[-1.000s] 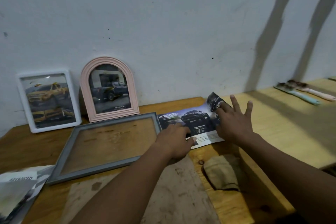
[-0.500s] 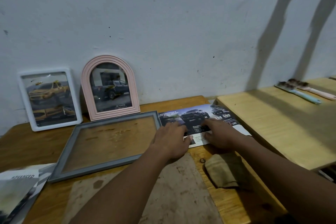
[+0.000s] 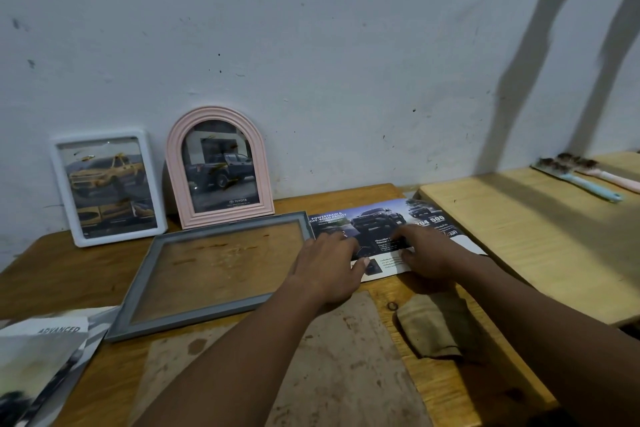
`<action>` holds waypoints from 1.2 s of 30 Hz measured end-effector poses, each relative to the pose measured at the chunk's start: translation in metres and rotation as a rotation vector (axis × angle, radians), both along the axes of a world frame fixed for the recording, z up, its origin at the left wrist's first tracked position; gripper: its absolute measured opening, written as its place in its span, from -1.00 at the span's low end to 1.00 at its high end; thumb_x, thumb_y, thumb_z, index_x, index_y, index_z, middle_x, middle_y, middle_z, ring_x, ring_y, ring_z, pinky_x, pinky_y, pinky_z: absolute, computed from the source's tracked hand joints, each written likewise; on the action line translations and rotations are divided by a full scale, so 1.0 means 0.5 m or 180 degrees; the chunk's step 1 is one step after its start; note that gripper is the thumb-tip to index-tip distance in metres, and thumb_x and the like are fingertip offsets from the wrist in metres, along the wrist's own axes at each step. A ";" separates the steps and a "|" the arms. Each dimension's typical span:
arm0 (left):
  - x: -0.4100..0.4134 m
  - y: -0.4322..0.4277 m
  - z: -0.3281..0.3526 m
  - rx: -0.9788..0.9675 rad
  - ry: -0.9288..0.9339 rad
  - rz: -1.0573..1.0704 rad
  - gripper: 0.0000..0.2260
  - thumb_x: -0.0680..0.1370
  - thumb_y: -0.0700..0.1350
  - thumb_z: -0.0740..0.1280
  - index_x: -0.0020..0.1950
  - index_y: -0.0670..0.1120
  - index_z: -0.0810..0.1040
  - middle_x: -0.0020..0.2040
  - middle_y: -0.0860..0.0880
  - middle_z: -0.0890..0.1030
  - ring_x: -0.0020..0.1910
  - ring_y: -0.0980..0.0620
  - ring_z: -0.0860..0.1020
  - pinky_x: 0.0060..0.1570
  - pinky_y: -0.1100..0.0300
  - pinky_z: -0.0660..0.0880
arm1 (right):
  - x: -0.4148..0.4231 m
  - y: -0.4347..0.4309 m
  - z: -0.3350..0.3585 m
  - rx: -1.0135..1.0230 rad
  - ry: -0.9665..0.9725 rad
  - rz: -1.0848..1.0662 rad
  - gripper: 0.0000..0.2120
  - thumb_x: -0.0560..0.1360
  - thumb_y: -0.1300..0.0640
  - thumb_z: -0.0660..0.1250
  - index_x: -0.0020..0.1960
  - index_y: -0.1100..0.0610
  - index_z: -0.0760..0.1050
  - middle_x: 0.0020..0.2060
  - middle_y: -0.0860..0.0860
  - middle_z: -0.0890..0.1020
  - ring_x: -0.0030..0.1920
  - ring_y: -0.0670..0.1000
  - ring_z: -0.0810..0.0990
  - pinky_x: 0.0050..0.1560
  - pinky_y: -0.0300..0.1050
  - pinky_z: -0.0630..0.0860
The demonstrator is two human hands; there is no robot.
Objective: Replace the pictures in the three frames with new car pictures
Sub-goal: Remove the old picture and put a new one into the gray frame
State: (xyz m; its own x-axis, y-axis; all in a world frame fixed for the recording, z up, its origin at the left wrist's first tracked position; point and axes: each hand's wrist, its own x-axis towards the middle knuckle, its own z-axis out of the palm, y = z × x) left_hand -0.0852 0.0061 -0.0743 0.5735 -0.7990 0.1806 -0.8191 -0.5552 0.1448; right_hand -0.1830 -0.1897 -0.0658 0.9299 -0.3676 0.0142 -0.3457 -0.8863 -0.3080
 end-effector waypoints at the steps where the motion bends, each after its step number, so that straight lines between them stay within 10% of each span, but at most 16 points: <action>1: 0.000 0.002 0.003 -0.0022 0.0003 -0.0004 -0.70 0.65 0.20 0.15 0.14 0.06 0.55 0.11 0.03 0.56 0.11 -0.04 0.49 0.19 -0.05 0.40 | 0.000 0.003 0.002 -0.0011 -0.0014 0.0000 -0.66 0.57 0.12 0.28 0.34 0.00 0.43 0.27 0.01 0.53 0.21 0.02 0.50 0.15 -0.08 0.47; 29: 0.078 0.709 0.042 -0.0576 0.0117 0.2199 -0.56 0.61 0.24 0.19 0.36 0.01 0.52 0.31 -0.05 0.57 0.24 -0.08 0.53 0.19 -0.03 0.49 | 0.250 0.701 0.067 0.0113 -0.0349 0.1989 -0.55 0.55 -0.02 0.29 0.41 -0.02 0.35 0.33 0.07 0.50 0.29 0.10 0.48 0.25 0.08 0.47; 36: 0.075 0.802 -0.023 -0.0462 0.0133 0.2418 -0.52 0.63 0.17 0.23 0.49 -0.02 0.41 0.43 -0.08 0.48 0.39 -0.10 0.42 0.36 -0.04 0.37 | 0.280 0.817 0.018 -0.0356 0.0161 0.1980 -0.36 0.56 -0.02 0.25 0.55 0.08 0.08 0.57 0.16 0.14 0.59 0.14 -0.04 0.51 0.33 -0.11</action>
